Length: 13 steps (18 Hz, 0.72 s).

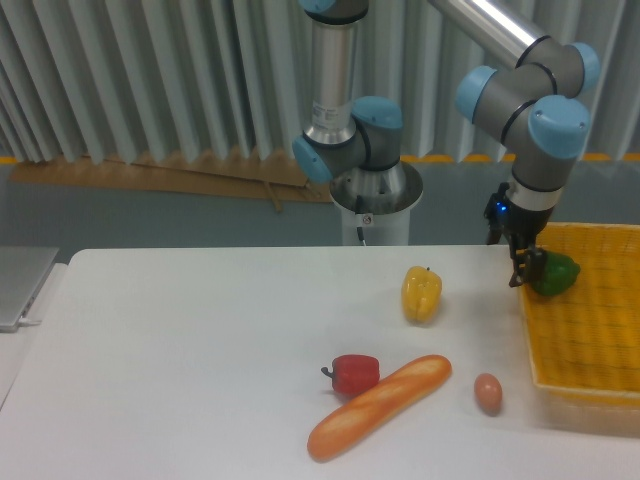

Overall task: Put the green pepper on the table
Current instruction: 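Lower the gripper onto the green pepper and close on it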

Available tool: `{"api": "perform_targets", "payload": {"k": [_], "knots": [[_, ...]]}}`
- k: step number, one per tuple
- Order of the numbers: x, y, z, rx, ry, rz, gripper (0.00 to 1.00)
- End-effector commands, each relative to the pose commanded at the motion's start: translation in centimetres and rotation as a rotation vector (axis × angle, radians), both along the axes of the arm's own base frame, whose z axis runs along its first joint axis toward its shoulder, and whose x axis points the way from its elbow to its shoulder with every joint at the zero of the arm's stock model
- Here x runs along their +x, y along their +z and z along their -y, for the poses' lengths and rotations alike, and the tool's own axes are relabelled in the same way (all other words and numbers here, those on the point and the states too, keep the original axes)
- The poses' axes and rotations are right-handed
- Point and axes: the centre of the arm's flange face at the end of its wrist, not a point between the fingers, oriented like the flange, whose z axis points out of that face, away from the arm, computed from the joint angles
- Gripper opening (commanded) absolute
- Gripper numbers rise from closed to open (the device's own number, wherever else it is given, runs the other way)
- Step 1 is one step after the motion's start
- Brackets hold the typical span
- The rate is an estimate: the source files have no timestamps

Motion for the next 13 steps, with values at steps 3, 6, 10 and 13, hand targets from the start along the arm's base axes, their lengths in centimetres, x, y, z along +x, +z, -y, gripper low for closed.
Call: {"api": "perform_targets", "payload": {"k": [3, 6, 10, 13], "knots": [[-1.4, -0.2, 1.8, 0.004, 0.0, -0.017, 1.0], [-3.0, -1.1, 2.8, 0.014, 0.009, -0.039, 1.0], [-4.7, -1.7, 4.0, 0.022, -0.112, -0.082, 1.0], [-5.5, -1.7, 4.5, 0.028, -0.123, -0.106, 1.0]]}}
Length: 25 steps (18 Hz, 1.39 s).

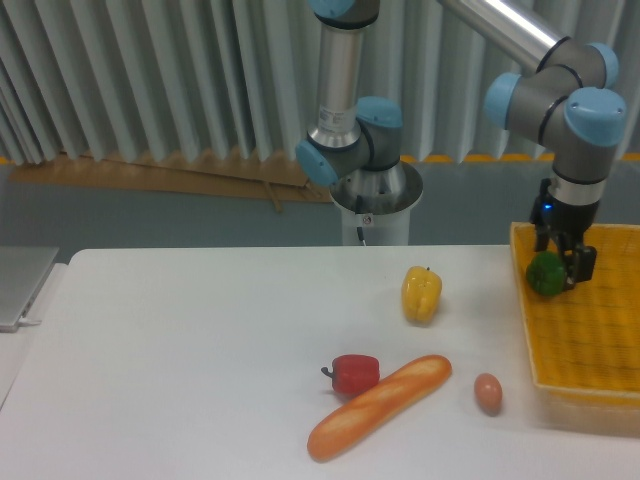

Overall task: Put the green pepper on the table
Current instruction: 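Lower the gripper onto the green pepper and close on it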

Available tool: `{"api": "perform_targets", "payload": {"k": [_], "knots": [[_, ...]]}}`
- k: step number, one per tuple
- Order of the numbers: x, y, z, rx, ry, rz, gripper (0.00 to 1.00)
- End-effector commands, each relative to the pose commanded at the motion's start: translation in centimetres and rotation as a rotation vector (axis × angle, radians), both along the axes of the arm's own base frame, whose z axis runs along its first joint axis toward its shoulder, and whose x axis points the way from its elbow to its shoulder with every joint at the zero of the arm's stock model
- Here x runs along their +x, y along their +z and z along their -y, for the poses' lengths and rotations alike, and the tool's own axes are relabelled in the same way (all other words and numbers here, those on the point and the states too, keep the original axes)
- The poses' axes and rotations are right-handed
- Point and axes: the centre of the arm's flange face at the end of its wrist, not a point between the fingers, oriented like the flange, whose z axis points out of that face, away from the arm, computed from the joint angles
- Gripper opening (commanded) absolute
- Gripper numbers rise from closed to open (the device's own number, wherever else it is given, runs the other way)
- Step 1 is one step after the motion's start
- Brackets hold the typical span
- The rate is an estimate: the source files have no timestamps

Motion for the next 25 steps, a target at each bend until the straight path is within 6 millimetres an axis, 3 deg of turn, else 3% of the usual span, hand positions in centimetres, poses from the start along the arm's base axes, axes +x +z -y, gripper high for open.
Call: {"api": "perform_targets", "payload": {"k": [5, 11, 15, 22, 25], "knots": [[-0.7, -0.3, 0.1, -0.033, -0.116, -0.02, 1.0], [-0.8, -4.6, 1.8, -0.063, -0.1, 0.072, 1.0], [-0.5, -5.7, 2.8, -0.097, -0.11, 0.096, 1.0], [0.1, -4.4, 4.5, -0.153, -0.106, 0.137, 1.0], [0.0, -4.9, 5.8, -0.151, -0.101, 0.156, 1.0]]}}
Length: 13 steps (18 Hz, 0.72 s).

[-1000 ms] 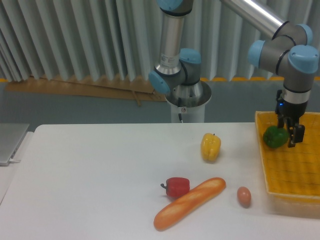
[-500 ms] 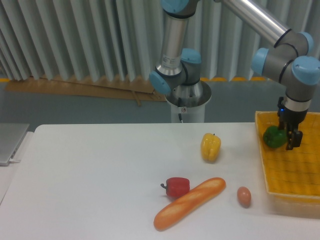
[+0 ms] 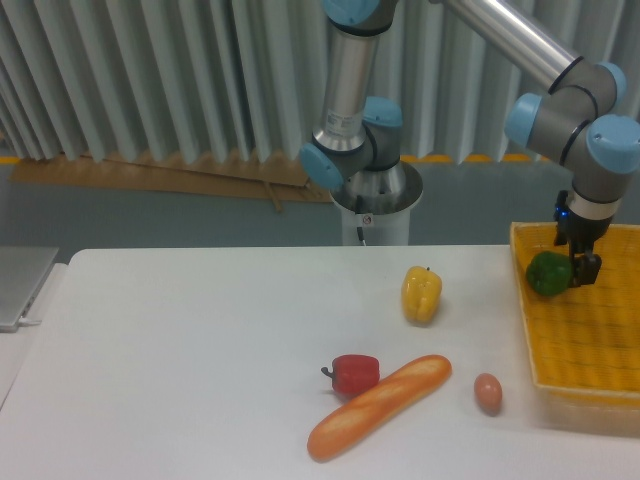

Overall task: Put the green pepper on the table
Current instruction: 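Lower the gripper onto the green pepper and close on it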

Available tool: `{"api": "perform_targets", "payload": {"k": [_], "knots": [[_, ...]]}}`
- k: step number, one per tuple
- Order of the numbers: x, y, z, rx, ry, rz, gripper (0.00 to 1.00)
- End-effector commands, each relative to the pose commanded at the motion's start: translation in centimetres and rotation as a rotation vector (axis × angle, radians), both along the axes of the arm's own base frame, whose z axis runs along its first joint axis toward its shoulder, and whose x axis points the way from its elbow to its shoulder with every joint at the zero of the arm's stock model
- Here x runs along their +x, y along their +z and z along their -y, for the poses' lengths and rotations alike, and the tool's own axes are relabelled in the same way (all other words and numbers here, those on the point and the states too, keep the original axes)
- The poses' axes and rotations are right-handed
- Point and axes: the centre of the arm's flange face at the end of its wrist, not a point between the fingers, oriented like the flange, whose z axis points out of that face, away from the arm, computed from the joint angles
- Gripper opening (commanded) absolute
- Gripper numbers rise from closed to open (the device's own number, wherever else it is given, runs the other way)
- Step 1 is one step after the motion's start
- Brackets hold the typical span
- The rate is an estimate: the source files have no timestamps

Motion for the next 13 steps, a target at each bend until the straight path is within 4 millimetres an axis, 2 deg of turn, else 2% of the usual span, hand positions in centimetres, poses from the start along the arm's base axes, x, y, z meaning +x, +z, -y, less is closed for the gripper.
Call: {"api": "perform_targets", "payload": {"k": [3, 7, 13], "knots": [[-0.3, -0.2, 0.5, -0.001, -0.015, 0.005, 1.0], [0.4, -1.1, 0.4, -0.017, -0.021, 0.025, 1.0], [1.1, -2.3, -1.1, -0.006, -0.04, 0.037, 1.0]]}}
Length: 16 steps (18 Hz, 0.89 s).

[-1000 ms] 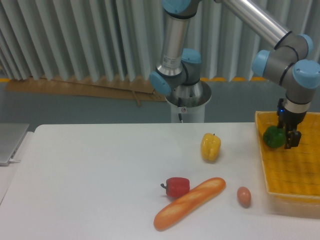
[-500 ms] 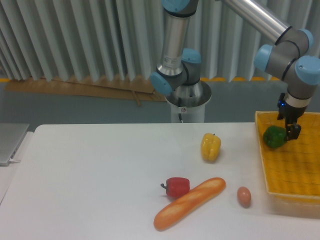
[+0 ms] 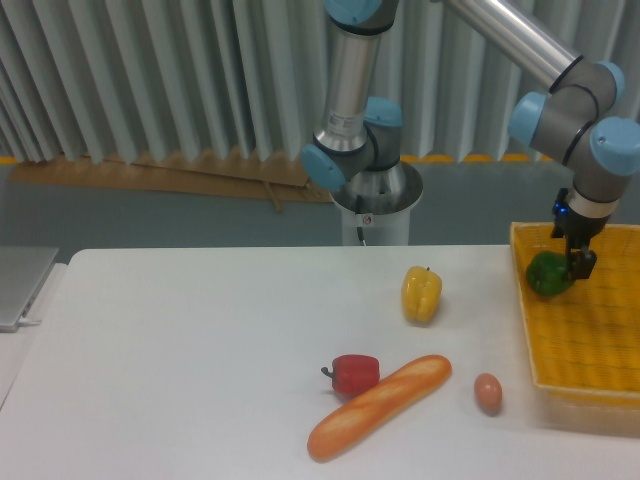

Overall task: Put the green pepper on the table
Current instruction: 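Lower the gripper onto the green pepper and close on it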

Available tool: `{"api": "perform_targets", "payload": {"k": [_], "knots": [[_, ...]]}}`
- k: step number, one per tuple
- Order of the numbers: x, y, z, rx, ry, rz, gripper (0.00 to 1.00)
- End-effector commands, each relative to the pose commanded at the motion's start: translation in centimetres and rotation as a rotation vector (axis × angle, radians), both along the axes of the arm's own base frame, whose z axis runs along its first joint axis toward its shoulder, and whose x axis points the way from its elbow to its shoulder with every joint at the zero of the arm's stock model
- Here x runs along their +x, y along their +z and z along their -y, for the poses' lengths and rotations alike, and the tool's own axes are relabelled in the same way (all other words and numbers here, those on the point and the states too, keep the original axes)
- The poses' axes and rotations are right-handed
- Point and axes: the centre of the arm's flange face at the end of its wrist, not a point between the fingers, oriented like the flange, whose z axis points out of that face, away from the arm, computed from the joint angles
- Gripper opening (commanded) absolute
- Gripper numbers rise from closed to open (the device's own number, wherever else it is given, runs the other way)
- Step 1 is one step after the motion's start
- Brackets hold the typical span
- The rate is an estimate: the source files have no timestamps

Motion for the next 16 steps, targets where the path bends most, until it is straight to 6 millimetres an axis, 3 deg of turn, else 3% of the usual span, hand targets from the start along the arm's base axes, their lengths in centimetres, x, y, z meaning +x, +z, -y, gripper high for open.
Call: {"api": "perform_targets", "payload": {"k": [4, 16], "knots": [[0.5, 0.1, -1.2, 0.009, -0.021, -0.017, 1.0], [0.2, -1.4, -0.4, 0.004, -0.027, 0.011, 1.0]]}}
